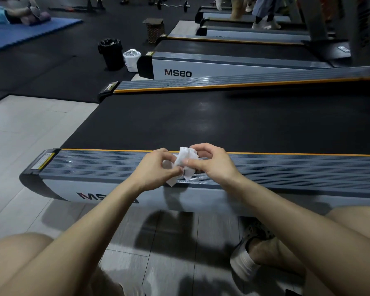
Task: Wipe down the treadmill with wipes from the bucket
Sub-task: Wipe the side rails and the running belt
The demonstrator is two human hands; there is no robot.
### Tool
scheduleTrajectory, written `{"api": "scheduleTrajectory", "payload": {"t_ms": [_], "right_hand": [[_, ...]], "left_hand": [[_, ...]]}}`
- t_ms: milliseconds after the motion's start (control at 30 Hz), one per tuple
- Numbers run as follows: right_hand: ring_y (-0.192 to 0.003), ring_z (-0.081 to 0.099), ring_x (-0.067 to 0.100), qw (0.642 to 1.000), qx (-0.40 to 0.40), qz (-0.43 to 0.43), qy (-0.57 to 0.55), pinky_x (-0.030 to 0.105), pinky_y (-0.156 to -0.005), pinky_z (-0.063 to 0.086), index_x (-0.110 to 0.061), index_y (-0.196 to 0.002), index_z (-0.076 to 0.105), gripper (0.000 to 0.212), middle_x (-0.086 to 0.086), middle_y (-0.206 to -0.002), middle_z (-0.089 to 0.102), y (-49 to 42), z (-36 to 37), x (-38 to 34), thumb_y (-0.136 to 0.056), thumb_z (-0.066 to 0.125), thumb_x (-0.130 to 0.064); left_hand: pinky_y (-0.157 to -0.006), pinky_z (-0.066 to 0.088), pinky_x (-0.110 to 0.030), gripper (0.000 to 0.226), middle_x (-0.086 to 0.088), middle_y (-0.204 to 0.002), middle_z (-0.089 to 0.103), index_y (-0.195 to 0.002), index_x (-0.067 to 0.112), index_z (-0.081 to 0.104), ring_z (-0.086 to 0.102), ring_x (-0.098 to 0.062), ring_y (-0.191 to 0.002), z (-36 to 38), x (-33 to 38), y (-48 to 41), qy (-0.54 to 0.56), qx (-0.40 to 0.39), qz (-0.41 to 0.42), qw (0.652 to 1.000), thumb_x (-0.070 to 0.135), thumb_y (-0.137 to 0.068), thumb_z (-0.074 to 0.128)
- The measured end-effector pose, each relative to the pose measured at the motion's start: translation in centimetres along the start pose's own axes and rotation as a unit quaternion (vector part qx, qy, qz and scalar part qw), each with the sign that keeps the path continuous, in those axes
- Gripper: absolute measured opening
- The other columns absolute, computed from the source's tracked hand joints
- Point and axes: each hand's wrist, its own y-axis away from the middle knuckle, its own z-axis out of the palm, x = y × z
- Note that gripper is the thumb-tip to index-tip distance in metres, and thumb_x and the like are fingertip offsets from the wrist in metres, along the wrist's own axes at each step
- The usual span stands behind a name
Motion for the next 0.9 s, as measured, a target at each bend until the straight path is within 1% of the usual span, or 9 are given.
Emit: {"api": "scheduleTrajectory", "payload": {"t_ms": [100, 200, 333, 400, 467, 567, 667, 800, 900], "right_hand": [[-0.091, 0.079, 0.023, 1.0, 0.014, 0.01, 0.024, 0.044, -0.086, 0.066, -0.019, -0.106, 0.078, 0.03, 0.005, -0.096, 0.081, -0.3, 0.2, 0.2, -0.08, 0.092, -0.015], [-0.093, 0.078, 0.021, 0.997, 0.058, 0.017, 0.054, 0.05, -0.092, 0.062, -0.024, -0.097, 0.079, 0.021, -0.001, -0.091, 0.081, -0.8, 0.0, 0.2, -0.079, 0.088, -0.018], [-0.08, 0.073, 0.019, 0.989, 0.092, -0.008, 0.119, 0.047, -0.084, 0.063, -0.028, -0.091, 0.077, 0.017, -0.001, -0.082, 0.077, -1.2, -0.4, -0.1, -0.078, 0.079, -0.019], [-0.073, 0.067, 0.014, 0.985, 0.08, -0.031, 0.151, 0.045, -0.078, 0.061, -0.031, -0.091, 0.076, 0.015, -0.004, -0.079, 0.073, -1.4, 0.1, -0.4, -0.079, 0.077, -0.022], [-0.075, 0.068, 0.009, 0.982, 0.059, -0.058, 0.173, 0.038, -0.075, 0.06, -0.031, -0.094, 0.075, 0.013, -0.011, -0.079, 0.072, -1.5, 1.2, -0.9, -0.083, 0.075, -0.023], [-0.073, 0.067, 0.001, 0.974, 0.015, -0.097, 0.205, 0.026, -0.071, 0.057, -0.031, -0.096, 0.075, 0.014, -0.012, -0.082, 0.073, -1.5, 3.3, -1.6, -0.087, 0.072, -0.02], [-0.072, 0.063, -0.003, 0.96, -0.027, -0.124, 0.251, 0.016, -0.066, 0.051, -0.032, -0.098, 0.077, 0.015, -0.013, -0.084, 0.073, -1.4, 5.7, -1.8, -0.087, 0.073, -0.022], [-0.072, 0.062, -0.01, 0.941, -0.059, -0.147, 0.3, 0.009, -0.063, 0.04, -0.029, -0.103, 0.079, 0.015, -0.019, -0.081, 0.071, -1.4, 8.9, -2.4, -0.088, 0.076, -0.027], [-0.076, 0.06, -0.003, 0.922, -0.085, -0.169, 0.336, 0.018, -0.066, 0.04, -0.028, -0.105, 0.08, 0.019, -0.016, -0.084, 0.07, -1.3, 11.1, -3.8, -0.087, 0.075, -0.027]], "left_hand": [[-0.073, 0.045, -0.033, 0.021, 0.01, -0.099, 0.063, -0.087, 0.031, 0.078, 0.062, -0.008, -0.093, -0.1, -0.1, -0.1, 0.001, 0.0, -0.002, 1.0, 0.051, -0.088, 0.071], [-0.077, 0.046, -0.034, 0.013, 0.007, -0.103, 0.064, -0.091, 0.033, 0.078, 0.063, -0.012, -0.096, -0.3, -0.7, -0.1, -0.032, -0.005, 0.0, 0.999, 0.04, -0.098, 0.07], [-0.085, 0.053, -0.038, 0.035, -0.002, -0.117, 0.071, -0.124, 0.028, 0.071, 0.066, -0.027, -0.11, -1.5, -2.5, 0.0, -0.103, 0.043, -0.024, 0.993, 0.009, -0.099, 0.058], [-0.087, 0.056, -0.042, 0.054, -0.007, -0.119, 0.074, -0.145, 0.027, 0.057, 0.067, -0.031, -0.11, -2.4, -3.1, 0.7, -0.109, 0.06, -0.034, 0.992, 0.007, -0.095, 0.056], [-0.093, 0.055, -0.042, 0.059, -0.01, -0.124, 0.073, -0.15, 0.02, 0.055, 0.066, -0.033, -0.115, -3.3, -3.7, 1.3, -0.117, 0.071, -0.048, 0.989, 0.007, -0.093, 0.056], [-0.084, 0.054, -0.041, 0.039, -0.005, -0.114, 0.065, -0.122, 0.022, 0.075, 0.065, -0.033, -0.108, -4.6, -5.0, 2.7, -0.175, 0.065, -0.066, 0.98, 0.006, -0.092, 0.057], [-0.071, 0.048, -0.037, 0.028, 0.002, -0.103, 0.061, -0.098, 0.029, 0.074, 0.064, -0.03, -0.094, -5.9, -6.1, 4.9, -0.225, 0.061, -0.085, 0.969, 0.009, -0.089, 0.056], [-0.067, 0.05, -0.035, 0.03, 0.0, -0.092, 0.07, -0.088, 0.023, 0.073, 0.066, -0.03, -0.086, -7.9, -8.1, 7.9, -0.242, 0.055, -0.108, 0.963, 0.019, -0.078, 0.045], [-0.067, 0.057, -0.034, 0.026, -0.003, -0.085, 0.075, -0.084, 0.021, 0.079, 0.072, -0.028, -0.083, -9.4, -10.2, 9.7, -0.213, 0.05, -0.143, 0.965, 0.015, -0.08, 0.054]]}}
